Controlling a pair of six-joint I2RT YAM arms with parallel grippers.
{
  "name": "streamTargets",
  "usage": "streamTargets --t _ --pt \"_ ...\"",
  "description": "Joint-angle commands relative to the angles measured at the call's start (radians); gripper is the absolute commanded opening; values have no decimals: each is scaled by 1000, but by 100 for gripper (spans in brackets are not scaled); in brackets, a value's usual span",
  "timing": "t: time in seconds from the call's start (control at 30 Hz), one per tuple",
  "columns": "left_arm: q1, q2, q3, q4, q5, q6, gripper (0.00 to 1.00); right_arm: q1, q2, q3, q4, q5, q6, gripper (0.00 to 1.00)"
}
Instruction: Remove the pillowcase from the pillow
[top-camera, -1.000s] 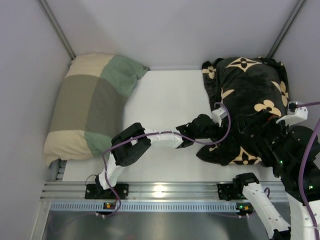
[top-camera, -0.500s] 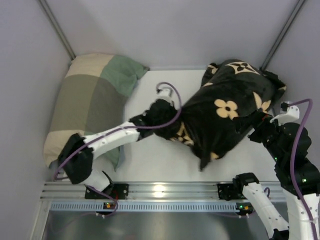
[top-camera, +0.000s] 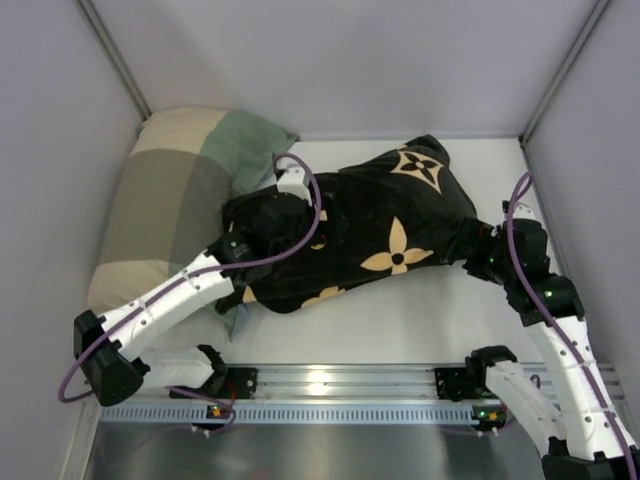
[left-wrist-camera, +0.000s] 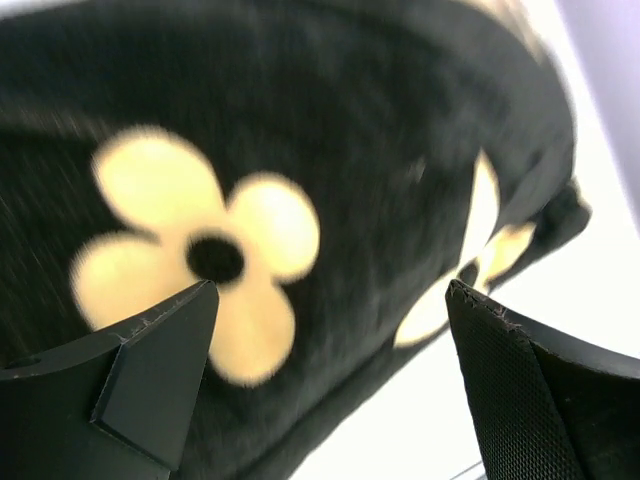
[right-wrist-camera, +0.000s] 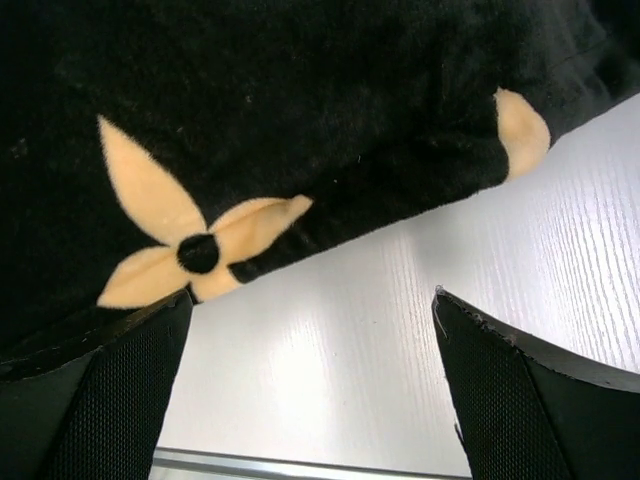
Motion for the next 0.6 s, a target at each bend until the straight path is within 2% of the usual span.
streamTargets --t 0.0,0.13,0.27,0.43,0.53,0.57 --pt "-104 -41 -37 -133 -198 -18 99 -10 19 -25 93 53 1 99" --pt "-181 -162 -165 -163 -234 -103 99 -13 46 -86 131 99 16 100" --pt "-212 -317 -245 -166 -235 -99 99 -56 49 -173 234 34 81 99" --pt "-215 -487 -235 -234 -185 -105 99 -115 111 -238 384 -61 119 99" --pt "-214 -498 -199 -350 -232 -160 99 -156 187 -244 482 -109 130 99" --pt "-213 -496 -196 -370 -238 -176 99 -203 200 -244 505 -115 139 99"
